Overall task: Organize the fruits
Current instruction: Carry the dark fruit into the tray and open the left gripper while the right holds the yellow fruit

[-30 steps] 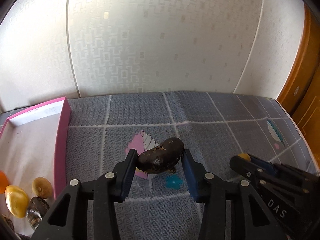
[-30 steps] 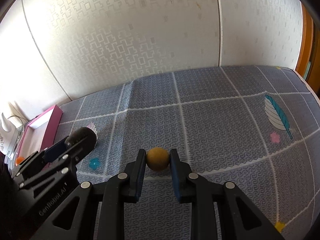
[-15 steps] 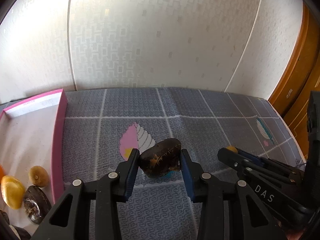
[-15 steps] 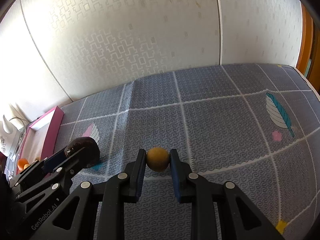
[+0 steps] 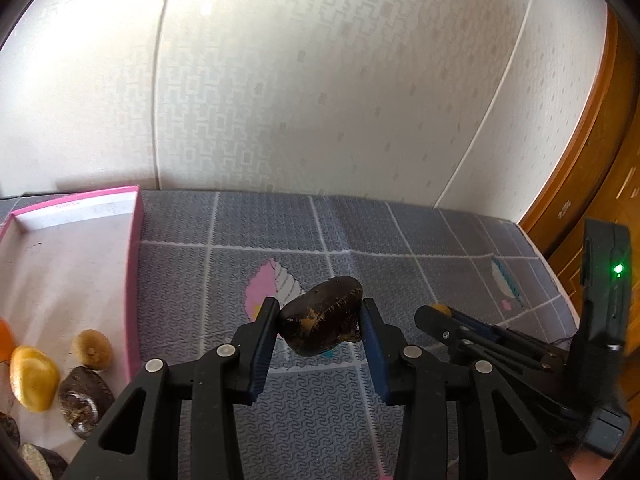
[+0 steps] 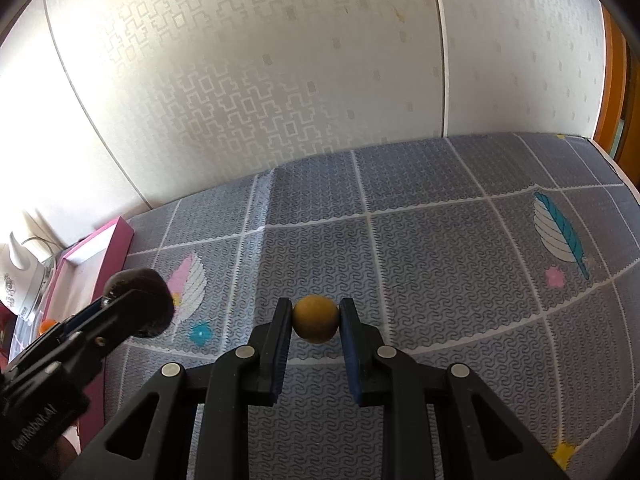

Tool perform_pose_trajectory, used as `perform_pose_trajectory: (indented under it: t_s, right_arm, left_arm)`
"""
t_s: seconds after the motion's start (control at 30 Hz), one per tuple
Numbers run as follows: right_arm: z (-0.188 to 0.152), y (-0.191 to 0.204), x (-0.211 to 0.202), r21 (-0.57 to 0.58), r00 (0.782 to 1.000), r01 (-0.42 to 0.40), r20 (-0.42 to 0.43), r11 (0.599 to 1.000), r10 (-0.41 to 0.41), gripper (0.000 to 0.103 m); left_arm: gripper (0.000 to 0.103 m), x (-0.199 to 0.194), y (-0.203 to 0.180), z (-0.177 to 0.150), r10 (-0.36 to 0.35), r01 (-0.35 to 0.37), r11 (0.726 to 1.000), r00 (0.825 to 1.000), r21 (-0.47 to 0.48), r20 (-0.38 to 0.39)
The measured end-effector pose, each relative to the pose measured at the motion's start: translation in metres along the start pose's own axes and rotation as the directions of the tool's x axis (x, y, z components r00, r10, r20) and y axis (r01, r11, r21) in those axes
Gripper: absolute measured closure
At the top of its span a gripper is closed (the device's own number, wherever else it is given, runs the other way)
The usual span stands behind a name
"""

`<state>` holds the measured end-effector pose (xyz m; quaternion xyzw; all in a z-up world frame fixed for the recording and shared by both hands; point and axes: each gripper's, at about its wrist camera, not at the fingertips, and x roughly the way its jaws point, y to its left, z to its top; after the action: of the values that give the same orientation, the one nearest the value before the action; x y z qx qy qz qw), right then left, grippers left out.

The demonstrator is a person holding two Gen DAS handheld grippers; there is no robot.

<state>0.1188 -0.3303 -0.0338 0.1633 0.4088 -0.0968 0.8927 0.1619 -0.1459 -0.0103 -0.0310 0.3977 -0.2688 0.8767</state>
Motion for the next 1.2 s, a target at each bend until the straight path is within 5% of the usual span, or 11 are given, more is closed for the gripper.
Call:
perform_pose_trajectory:
  t_s: [0.43, 0.6, 0.97, 1.2]
  right_arm:
    - [-0.002, 0.022, 0.0, -0.041, 0.999, -0.033, 0.019, 0.999, 0.034, 0.079]
    - [-0.002, 0.027, 0.0, -0.051, 0.999, -0.036, 0.022, 0.998, 0.037, 0.079]
    - [-0.005, 0.034, 0.006, -0.07, 0.999, -0.033, 0.01, 0.997, 0.034, 0.079]
    - [-0.009, 0.039, 0.008, -0.091, 0.999, -0.037, 0.005, 0.995, 0.038, 0.079]
  left_arm:
    - [0.062, -0.053, 0.059, 0.014, 0.045, -0.034, 0.991, 0.996, -0.133, 0.083]
    - [0.062, -0.071, 0.114, 0.013, 0.056, -0.03, 0.961, 0.995, -0.276, 0.085]
    - [0.062, -0.056, 0.19, 0.004, 0.113, -0.109, 0.897, 0.994, -0.428, -0.016]
    - [0.062, -0.043, 0.198, 0.004, 0.104, -0.117, 0.889, 0.993, -0.442, -0.054]
